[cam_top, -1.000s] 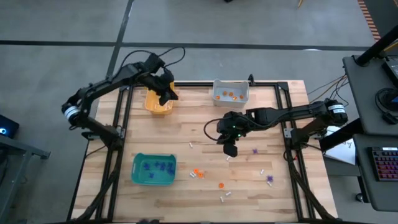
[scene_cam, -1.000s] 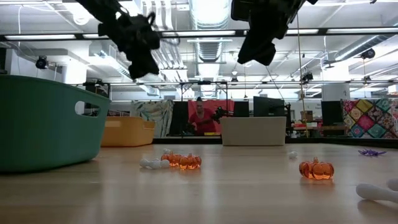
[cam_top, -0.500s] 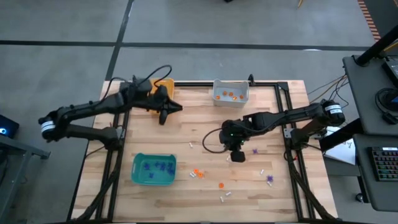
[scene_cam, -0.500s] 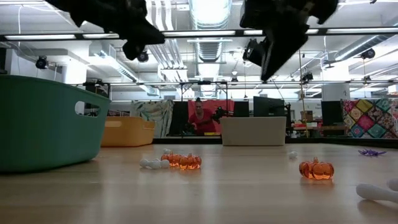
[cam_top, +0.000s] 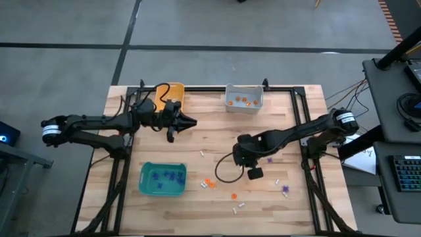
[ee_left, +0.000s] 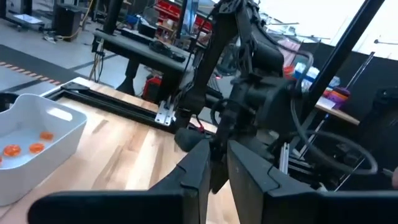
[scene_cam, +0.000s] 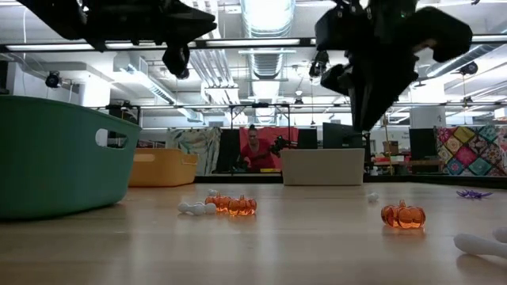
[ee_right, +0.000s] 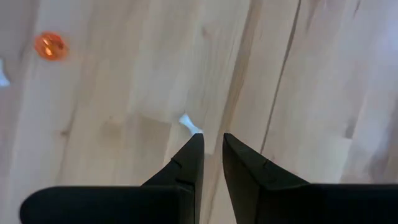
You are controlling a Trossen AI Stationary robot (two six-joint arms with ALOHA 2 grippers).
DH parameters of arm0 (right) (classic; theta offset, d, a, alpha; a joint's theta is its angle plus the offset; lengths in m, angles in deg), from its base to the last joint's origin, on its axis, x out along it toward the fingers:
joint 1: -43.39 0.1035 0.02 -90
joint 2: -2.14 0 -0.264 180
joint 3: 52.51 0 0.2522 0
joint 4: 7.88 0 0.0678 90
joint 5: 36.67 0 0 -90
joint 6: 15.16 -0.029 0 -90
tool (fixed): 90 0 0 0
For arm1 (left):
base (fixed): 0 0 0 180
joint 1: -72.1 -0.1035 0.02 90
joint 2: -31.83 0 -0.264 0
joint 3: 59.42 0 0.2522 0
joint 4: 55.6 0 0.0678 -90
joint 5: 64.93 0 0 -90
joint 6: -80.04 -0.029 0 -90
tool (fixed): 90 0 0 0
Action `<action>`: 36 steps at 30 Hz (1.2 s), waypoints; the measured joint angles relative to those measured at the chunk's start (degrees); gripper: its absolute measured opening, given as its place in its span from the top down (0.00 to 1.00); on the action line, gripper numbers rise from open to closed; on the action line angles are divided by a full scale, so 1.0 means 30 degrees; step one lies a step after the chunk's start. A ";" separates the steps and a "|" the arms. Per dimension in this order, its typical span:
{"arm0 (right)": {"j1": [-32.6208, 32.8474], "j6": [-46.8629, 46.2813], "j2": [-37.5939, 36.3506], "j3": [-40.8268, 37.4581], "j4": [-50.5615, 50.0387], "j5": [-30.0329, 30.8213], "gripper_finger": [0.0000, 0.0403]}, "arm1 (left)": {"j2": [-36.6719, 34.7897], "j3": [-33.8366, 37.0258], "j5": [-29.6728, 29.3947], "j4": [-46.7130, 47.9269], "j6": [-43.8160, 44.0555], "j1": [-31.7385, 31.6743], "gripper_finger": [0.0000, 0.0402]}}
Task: Sort Halloween decoration
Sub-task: Put the white bone toy into the orange bin
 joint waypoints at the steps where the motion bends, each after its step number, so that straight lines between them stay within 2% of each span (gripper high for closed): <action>1: 0.0080 0.0003 0.0197 0.0000 -0.0087 0.0081 0.87 | 0.0000 0.0044 -0.0007 -0.0092 0.0061 0.0042 0.90; 7: 0.0490 -0.0226 0.1355 0.0000 -0.0586 0.0100 0.85 | 0.0007 0.0240 -0.0053 -0.0251 0.0370 0.0043 0.90; 15: 0.0497 -0.0361 0.2793 0.0000 -0.0611 0.0122 0.69 | 0.0015 0.0120 -0.0065 -0.0239 0.0376 0.0040 0.90; 20: 0.0497 0.0277 0.3618 0.0000 -0.0365 0.0260 0.63 | 0.0015 0.0071 -0.0064 -0.0257 0.0375 0.0036 0.90; 27: 0.0497 0.1126 0.4375 0.0015 0.0886 0.0300 0.65 | 0.0036 0.0092 -0.0058 -0.0240 0.0365 0.0043 0.90; 36: 0.0497 0.1501 0.5506 0.0102 0.0979 0.0236 0.75 | 0.0036 0.0143 -0.0058 -0.0220 0.0295 0.0035 0.90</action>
